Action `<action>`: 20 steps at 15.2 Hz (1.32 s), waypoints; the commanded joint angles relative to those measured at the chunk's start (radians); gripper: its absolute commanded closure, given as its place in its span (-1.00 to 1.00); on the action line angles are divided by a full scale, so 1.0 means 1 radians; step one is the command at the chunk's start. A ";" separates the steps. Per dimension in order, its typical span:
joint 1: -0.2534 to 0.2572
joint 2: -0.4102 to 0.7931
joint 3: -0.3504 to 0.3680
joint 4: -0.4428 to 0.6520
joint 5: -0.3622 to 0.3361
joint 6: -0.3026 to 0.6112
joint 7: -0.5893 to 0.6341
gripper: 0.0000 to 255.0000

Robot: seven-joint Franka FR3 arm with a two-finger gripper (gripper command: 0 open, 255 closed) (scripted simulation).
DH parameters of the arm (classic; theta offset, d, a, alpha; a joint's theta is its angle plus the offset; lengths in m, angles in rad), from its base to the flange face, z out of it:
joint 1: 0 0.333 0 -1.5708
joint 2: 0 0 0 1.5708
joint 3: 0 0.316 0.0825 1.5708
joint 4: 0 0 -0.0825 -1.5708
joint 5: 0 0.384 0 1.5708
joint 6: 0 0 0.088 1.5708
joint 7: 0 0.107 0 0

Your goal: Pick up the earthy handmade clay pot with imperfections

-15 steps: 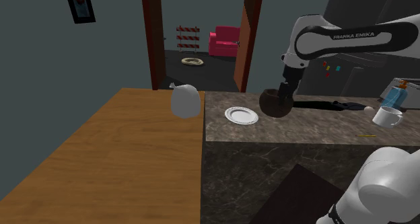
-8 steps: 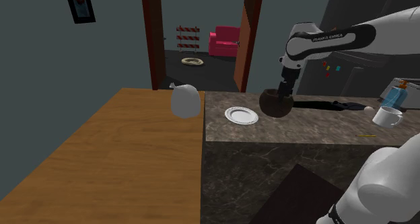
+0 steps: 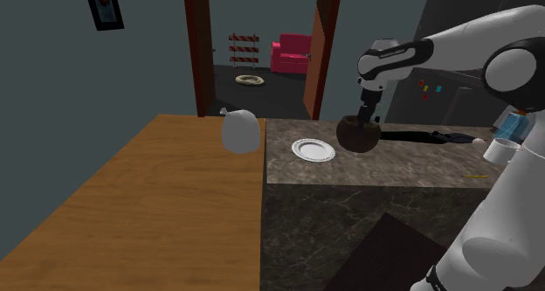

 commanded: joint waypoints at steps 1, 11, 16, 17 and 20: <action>-0.020 0.089 -0.016 0.077 0.045 -0.004 -0.067 -1.00; -0.031 0.137 -0.013 0.024 0.072 0.090 -0.092 -1.00; -0.032 0.140 -0.013 0.026 0.073 0.090 -0.094 1.00; -0.032 0.140 -0.013 0.026 0.073 0.090 -0.094 1.00; -0.032 0.139 -0.013 0.026 0.073 0.090 -0.093 1.00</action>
